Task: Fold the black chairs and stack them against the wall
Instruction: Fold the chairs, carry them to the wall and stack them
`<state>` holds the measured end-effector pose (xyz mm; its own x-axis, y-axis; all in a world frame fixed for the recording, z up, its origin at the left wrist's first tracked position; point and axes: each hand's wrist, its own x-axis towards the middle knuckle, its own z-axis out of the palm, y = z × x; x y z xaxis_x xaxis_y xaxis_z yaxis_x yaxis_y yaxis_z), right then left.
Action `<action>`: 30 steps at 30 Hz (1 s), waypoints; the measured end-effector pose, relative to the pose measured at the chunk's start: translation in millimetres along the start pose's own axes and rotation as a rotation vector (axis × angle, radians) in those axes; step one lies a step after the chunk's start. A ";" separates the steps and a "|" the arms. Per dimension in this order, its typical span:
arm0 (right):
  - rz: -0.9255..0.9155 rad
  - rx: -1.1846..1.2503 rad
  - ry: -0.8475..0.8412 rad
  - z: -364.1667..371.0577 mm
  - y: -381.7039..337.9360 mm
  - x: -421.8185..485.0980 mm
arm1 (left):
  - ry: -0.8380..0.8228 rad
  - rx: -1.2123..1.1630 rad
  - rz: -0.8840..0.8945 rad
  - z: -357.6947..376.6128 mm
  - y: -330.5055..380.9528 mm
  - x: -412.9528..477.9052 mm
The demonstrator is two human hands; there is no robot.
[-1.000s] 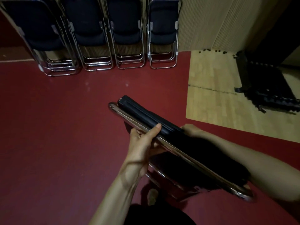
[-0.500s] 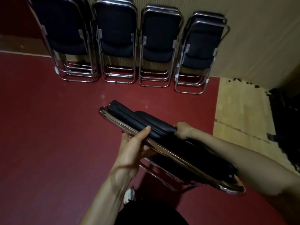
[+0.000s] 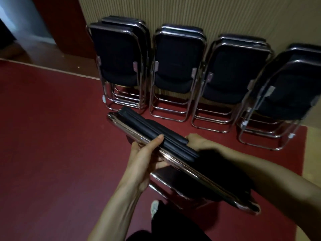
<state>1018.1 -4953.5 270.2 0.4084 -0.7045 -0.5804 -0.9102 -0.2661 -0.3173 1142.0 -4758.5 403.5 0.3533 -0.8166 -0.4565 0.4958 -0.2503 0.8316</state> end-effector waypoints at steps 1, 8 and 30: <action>-0.015 -0.006 -0.005 -14.2 -11.5 24.4 | 0.013 -0.011 0.005 -1.8 13.2 24.7; -0.068 -0.084 -0.024 -101.2 -75.7 178.9 | 0.083 -0.074 -0.021 -18.8 88.1 182.8; -0.135 -0.171 -0.145 -283.4 -82.5 522.6 | 0.196 -0.242 -0.295 51.0 184.0 544.3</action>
<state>1287.0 -5486.2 205.6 0.5217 -0.5563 -0.6468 -0.8399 -0.4679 -0.2749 1385.1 -5275.6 324.2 0.3010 -0.6077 -0.7349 0.7619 -0.3102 0.5686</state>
